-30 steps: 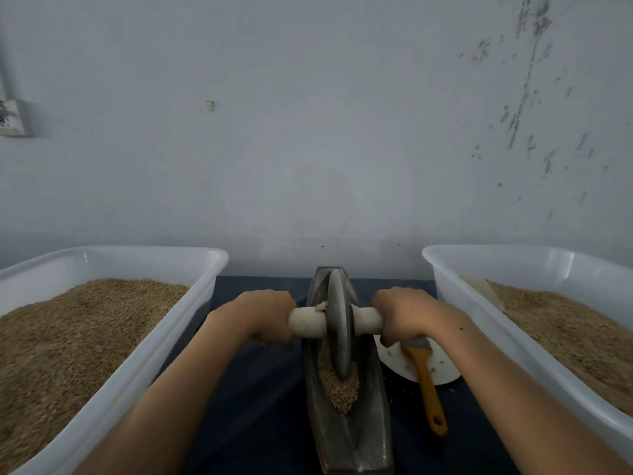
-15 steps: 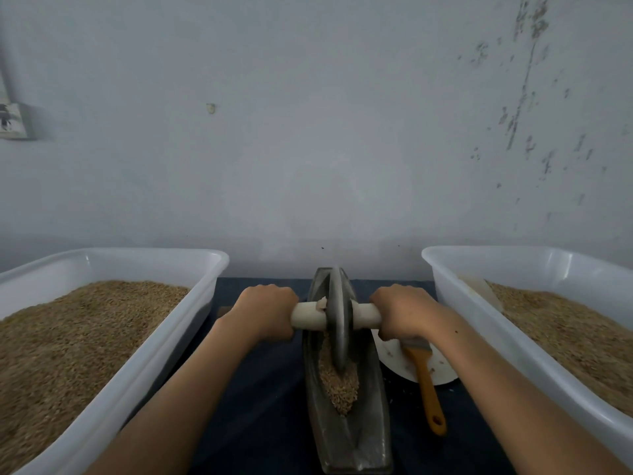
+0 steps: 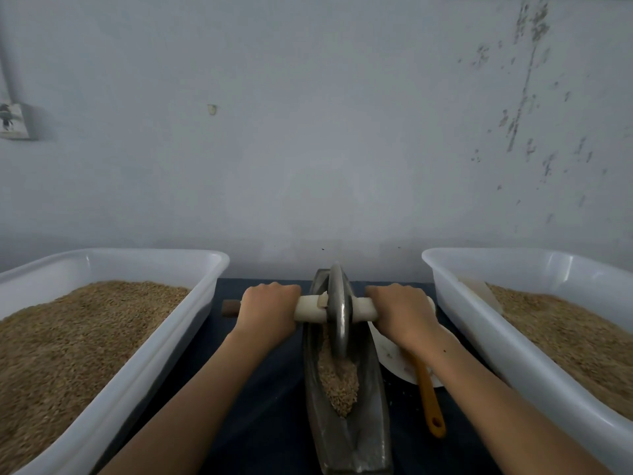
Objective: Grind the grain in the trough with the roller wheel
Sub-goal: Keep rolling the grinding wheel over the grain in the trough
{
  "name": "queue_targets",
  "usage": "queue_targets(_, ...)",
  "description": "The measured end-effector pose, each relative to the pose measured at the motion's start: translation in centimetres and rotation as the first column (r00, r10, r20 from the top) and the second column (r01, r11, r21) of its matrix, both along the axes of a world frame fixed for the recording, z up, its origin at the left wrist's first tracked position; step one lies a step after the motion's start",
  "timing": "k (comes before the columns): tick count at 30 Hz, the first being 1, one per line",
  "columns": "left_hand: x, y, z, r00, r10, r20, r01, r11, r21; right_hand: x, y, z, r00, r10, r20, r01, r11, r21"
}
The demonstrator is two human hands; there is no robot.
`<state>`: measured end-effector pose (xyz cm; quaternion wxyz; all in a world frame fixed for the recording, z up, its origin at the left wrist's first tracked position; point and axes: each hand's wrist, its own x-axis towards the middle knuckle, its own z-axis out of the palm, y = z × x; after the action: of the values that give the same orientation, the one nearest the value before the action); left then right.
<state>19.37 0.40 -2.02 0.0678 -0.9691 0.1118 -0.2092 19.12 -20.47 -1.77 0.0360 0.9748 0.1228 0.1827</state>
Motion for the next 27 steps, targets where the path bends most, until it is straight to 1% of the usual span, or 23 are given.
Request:
queue_targets(1, 0.0, 0.0, -0.1, 1.000, -0.011, 0.020, 0.011, 1.000, 0.000, 0.0, -0.1, -0.1, 1.000, 0.006, 0.017, -0.006, 1.000, 0.010)
queue_targets(3, 0.1, 0.2, 0.1, 0.999, -0.041, -0.008, 0.041, 0.999, 0.019, 0.0, -0.2, 0.1, 0.999, 0.017, -0.040, -0.016, 1.000, 0.009)
queue_targets(5, 0.1, 0.5, 0.7, 0.990, -0.057, -0.127, 0.063, 0.997, 0.044, 0.0, -0.3, 0.8, 0.986, 0.015, -0.164, -0.021, 0.999, -0.035)
queue_targets(7, 0.0, 0.8, 1.3, 0.953, -0.057, -0.298, 0.071, 0.997, 0.036, -0.2, -0.3, 1.6, 0.954, 0.003, -0.301, -0.029, 0.996, -0.082)
queue_targets(10, -0.3, 1.0, 1.9, 0.854, -0.076, -0.514, 0.056, 0.997, -0.054, -0.6, -0.3, 2.3, 0.885, -0.023, -0.464, -0.022, 0.996, -0.090)
queue_targets(12, -0.2, 1.0, 1.9, 0.808, -0.098, -0.581, 0.040, 0.993, -0.111, -0.6, -0.3, 2.4, 0.863, -0.029, -0.505, -0.010, 0.997, -0.074)
queue_targets(13, -0.2, 1.0, 1.9, 0.805, -0.097, -0.585, 0.035, 0.993, -0.116, -0.6, -0.2, 2.4, 0.866, -0.031, -0.499, -0.008, 0.997, -0.075)
queue_targets(15, -0.3, 0.9, 1.9, 0.845, -0.066, -0.531, 0.029, 0.996, -0.079, -0.5, -0.1, 2.3, 0.892, -0.036, -0.450, -0.006, 0.996, -0.091)
queue_targets(17, -0.2, 0.6, 1.5, 0.915, -0.014, -0.403, 0.014, 1.000, -0.003, -0.4, 0.0, 2.0, 0.929, -0.031, -0.368, -0.006, 0.995, -0.099)
queue_targets(19, 0.0, 0.3, 1.0, 0.973, 0.013, -0.231, -0.003, 0.999, 0.043, -0.2, 0.1, 1.5, 0.968, -0.025, -0.250, 0.006, 0.997, -0.079)
queue_targets(22, 0.2, -0.1, 0.3, 0.999, 0.006, -0.041, -0.005, 1.000, 0.030, -0.1, 0.2, 0.7, 0.995, -0.026, -0.094, 0.025, 1.000, -0.009)
queue_targets(24, 0.2, 0.0, 0.1, 1.000, -0.015, -0.007, 0.015, 1.000, 0.014, -0.1, 0.2, 0.6, 0.996, -0.025, -0.086, 0.025, 1.000, 0.000)
queue_targets(25, 0.3, 0.1, 0.2, 0.999, -0.022, -0.028, 0.022, 1.000, 0.021, -0.1, 0.2, 0.7, 0.994, -0.025, -0.107, 0.024, 1.000, -0.012)
queue_targets(27, 0.3, 0.4, 0.7, 0.990, -0.037, -0.139, 0.044, 0.998, 0.041, -0.2, 0.1, 1.2, 0.983, -0.026, -0.182, 0.015, 0.998, -0.062)
